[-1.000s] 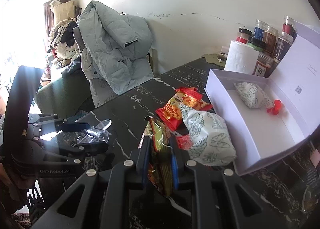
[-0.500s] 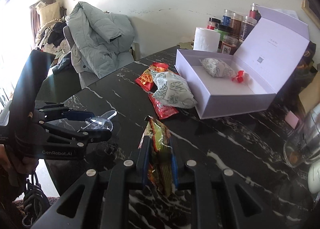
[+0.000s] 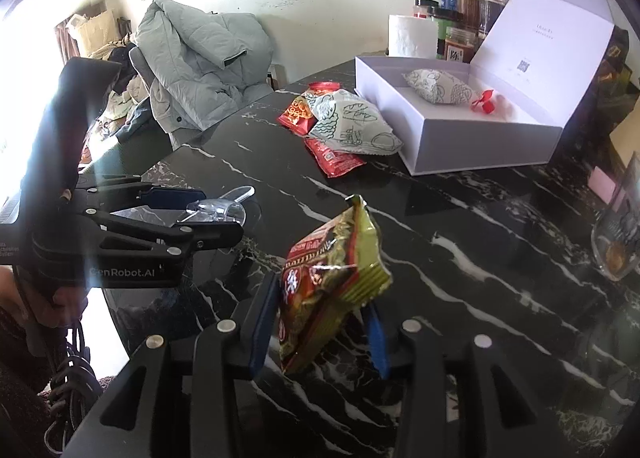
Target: Organize objects
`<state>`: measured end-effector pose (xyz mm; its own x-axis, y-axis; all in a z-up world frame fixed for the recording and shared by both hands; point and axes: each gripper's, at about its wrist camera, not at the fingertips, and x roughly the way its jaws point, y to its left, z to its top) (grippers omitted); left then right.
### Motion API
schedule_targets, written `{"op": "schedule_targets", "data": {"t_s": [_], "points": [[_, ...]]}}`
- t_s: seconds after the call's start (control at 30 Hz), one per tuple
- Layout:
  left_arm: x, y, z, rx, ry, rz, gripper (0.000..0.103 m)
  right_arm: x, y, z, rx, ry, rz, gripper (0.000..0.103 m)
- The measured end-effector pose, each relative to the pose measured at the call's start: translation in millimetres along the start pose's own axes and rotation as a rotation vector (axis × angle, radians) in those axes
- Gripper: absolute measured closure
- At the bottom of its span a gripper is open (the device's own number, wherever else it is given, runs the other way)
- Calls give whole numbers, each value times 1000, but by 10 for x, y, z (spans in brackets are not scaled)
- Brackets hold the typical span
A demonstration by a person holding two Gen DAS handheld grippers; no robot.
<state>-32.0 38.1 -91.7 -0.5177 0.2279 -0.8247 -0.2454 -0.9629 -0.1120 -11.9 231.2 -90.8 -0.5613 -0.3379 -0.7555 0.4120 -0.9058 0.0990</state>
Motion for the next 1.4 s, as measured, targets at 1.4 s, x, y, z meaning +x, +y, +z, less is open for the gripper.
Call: {"op": "schedule_targets", "data": {"t_s": [1.4], "points": [[-793, -399, 559, 139, -177, 40, 44, -777, -31, 476, -29, -166, -39, 73]]}}
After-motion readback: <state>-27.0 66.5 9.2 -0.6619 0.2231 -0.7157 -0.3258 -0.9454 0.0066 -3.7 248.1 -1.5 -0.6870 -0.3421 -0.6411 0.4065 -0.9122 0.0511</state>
